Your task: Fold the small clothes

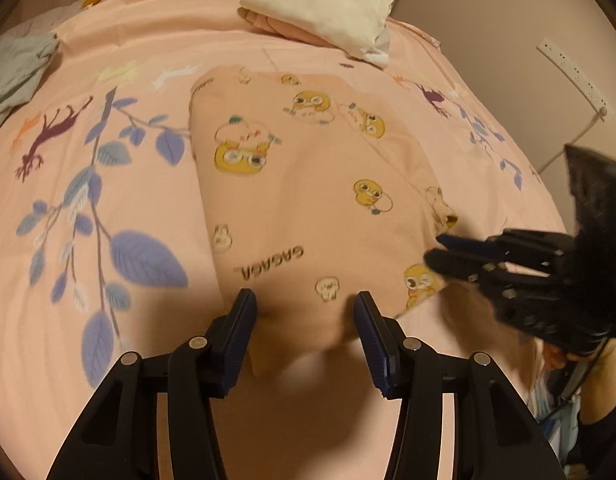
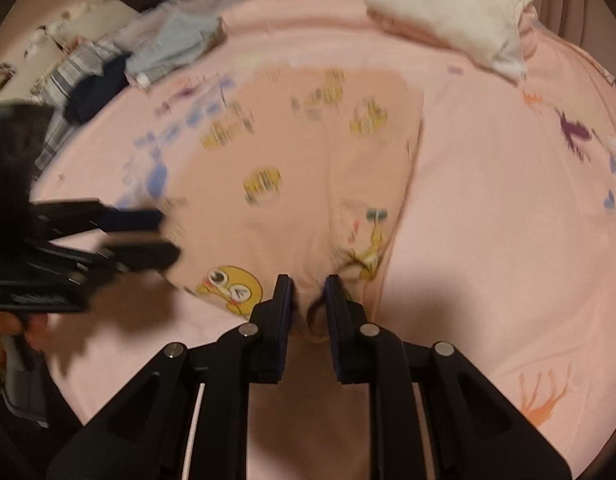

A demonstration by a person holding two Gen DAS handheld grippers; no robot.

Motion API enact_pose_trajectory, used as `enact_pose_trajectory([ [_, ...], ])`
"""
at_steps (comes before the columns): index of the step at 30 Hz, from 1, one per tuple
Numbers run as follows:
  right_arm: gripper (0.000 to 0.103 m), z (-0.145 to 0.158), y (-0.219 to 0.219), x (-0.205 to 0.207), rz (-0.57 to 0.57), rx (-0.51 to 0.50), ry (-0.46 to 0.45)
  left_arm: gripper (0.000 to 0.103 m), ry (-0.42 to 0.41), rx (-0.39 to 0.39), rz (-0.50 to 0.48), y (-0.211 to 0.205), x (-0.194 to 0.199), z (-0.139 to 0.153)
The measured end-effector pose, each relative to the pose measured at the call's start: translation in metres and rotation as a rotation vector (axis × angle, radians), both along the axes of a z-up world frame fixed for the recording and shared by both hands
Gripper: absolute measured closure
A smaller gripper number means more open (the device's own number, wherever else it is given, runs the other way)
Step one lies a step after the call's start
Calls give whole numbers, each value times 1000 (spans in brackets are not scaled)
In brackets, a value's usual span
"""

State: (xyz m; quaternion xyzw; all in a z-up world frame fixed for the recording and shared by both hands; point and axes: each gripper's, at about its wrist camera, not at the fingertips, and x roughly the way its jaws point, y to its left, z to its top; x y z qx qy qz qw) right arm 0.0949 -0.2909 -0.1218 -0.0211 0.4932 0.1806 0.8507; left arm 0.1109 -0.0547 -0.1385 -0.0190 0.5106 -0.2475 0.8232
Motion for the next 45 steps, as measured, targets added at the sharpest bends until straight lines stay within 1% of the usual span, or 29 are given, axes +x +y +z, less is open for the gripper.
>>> enact_pose_trajectory([
  [2,84,6,-3,-5,-12,30,-6,52,18,-9,14,6,-3,-1],
  [3,82,10,-6,-7,-17,46,-7,52,30,-20,27,11,-5,-2],
  [5,76,20,-14,-11,-28,98,-4,52,74,-73,60,24,-5,-4],
  [6,69,24,-18,-13,-33,129,0,52,92,-102,77,31,-4,-5],
  [7,59,27,-25,-13,-47,175,8,52,105,-128,96,37,-2,-5],
  [9,43,30,-41,-10,-95,273,27,50,134,-181,128,47,4,-6],
  [10,43,30,-50,-6,-132,331,39,45,167,-233,150,54,12,-8],
  [12,42,24,-66,7,-201,440,86,42,205,-307,181,61,20,-10],
  [13,42,18,-75,16,-240,510,115,42,221,-340,193,63,28,-12],
  [14,42,15,-79,22,-259,544,129,42,223,-347,202,64,32,-12],
  [15,42,10,-83,29,-279,567,144,42,226,-356,210,64,37,-12],
  [18,42,-5,-85,49,-325,619,199,42,262,-420,218,62,54,-16],
  [24,42,-15,-70,73,-314,643,225,42,292,-450,212,49,78,-25],
  [32,45,-22,-55,99,-263,642,244,42,300,-472,202,40,101,-32],
  [35,48,-26,-49,105,-250,635,244,42,294,-472,198,37,106,-33],
  [38,55,-28,-45,110,-251,625,235,42,286,-469,193,32,111,-33],
  [40,63,-28,-42,113,-253,613,226,42,279,-464,188,28,113,-33],
  [41,65,-28,-40,113,-256,600,220,43,273,-453,186,26,114,-32],
  [42,70,-28,-39,113,-258,591,215,45,268,-443,186,24,114,-32],
  [43,74,-28,-38,112,-257,587,210,51,259,-429,188,23,112,-32],
  [45,78,-26,-35,110,-259,572,193,62,250,-399,189,22,111,-32],
])
